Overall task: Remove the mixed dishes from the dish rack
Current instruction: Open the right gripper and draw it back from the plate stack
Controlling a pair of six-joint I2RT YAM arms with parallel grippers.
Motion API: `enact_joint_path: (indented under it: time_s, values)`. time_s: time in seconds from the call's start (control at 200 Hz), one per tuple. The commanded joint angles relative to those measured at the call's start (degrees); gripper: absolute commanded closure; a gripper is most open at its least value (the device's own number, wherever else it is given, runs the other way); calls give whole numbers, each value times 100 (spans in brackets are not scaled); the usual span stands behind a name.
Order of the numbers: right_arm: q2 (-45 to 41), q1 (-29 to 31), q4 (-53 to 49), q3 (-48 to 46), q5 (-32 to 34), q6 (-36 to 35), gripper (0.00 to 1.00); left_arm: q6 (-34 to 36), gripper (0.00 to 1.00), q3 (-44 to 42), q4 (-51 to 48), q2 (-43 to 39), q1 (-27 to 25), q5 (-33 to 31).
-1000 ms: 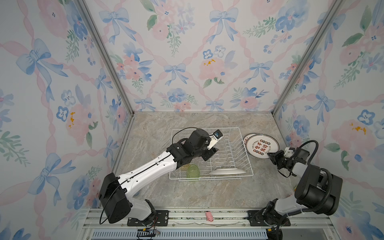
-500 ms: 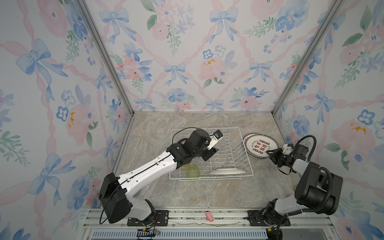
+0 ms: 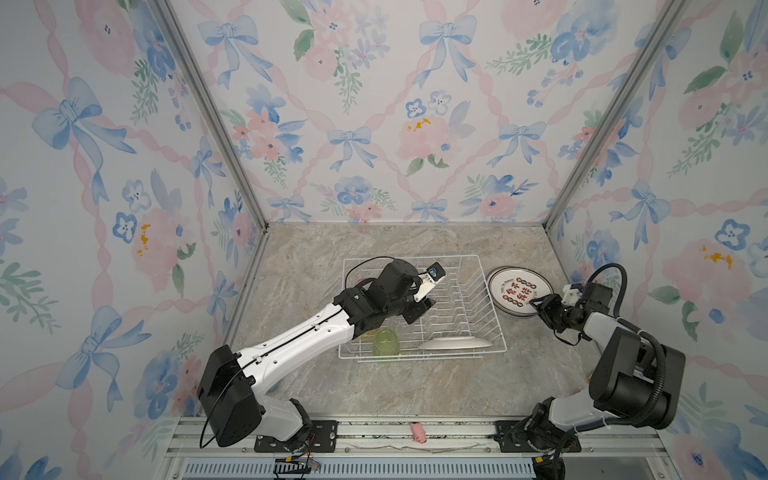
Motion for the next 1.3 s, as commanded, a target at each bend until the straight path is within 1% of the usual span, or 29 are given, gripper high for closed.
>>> enact_joint_path:
  time_s: [0.0,0.145,0.445,0.905,1.14,1.295]
  values:
    - [-41,60,-334,98,208,-162,56,83,48,-87,22,-130,-4,87]
    - [-20,95,-400,127,234,-200,51,83,48,-95,13,-143,-4,119]
    - [-2,109,-569,125,302,-285,46,91,48,-122,13,-166,-8,143]
    - [-136,122,-1147,195,714,-597,42,87,48,-263,7,-265,-8,126]
    - [-260,127,-1192,211,518,-601,41,131,48,-299,13,-316,0,84]
    - [-330,122,-1412,288,629,-694,40,162,48,-302,13,-308,-6,88]
